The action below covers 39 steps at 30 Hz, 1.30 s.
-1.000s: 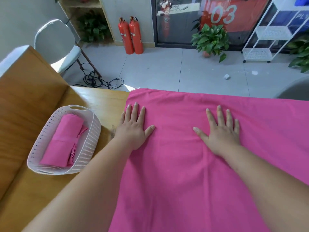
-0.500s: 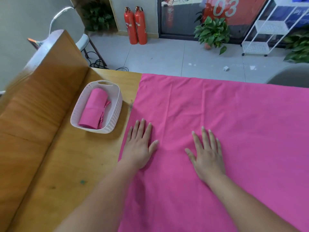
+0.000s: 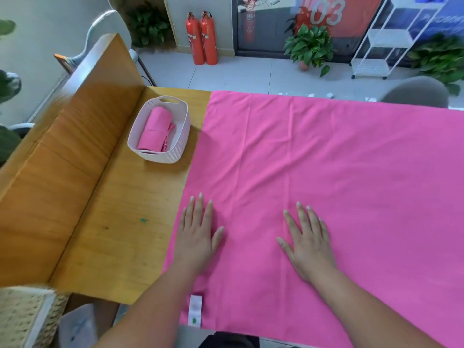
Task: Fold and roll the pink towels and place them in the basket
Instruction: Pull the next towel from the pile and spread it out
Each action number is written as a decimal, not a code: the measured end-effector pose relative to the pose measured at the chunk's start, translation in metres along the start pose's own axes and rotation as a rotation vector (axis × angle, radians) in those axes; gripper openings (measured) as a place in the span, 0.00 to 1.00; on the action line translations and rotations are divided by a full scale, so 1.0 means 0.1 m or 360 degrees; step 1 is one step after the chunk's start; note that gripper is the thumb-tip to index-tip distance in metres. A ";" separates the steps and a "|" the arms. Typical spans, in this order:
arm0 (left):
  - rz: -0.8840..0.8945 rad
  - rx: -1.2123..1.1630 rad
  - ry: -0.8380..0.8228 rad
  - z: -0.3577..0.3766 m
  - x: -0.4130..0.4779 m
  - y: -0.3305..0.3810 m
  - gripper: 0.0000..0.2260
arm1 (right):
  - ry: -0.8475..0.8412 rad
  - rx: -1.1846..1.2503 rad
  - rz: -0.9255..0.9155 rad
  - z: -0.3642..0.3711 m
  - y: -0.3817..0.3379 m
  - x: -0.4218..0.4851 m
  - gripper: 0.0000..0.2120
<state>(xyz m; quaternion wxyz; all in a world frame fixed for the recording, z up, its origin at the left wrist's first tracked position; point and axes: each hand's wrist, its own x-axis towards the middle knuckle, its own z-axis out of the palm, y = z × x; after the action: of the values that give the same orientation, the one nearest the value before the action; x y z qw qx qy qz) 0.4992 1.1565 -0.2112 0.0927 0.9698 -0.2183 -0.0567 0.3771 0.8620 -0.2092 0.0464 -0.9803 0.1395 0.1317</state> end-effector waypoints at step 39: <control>0.0833 0.0255 -0.0468 0.32 -1.33 3.75 0.31 | -0.0228 0.0336 0.0475 -0.02 2.66 -3.17 0.35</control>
<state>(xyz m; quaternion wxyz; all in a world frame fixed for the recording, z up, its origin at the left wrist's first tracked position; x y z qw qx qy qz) 0.2197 0.8761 -0.1568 -0.0052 0.8662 -0.4756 -0.1532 0.0082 0.6903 -0.1357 0.1387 -0.9265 0.2927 0.1913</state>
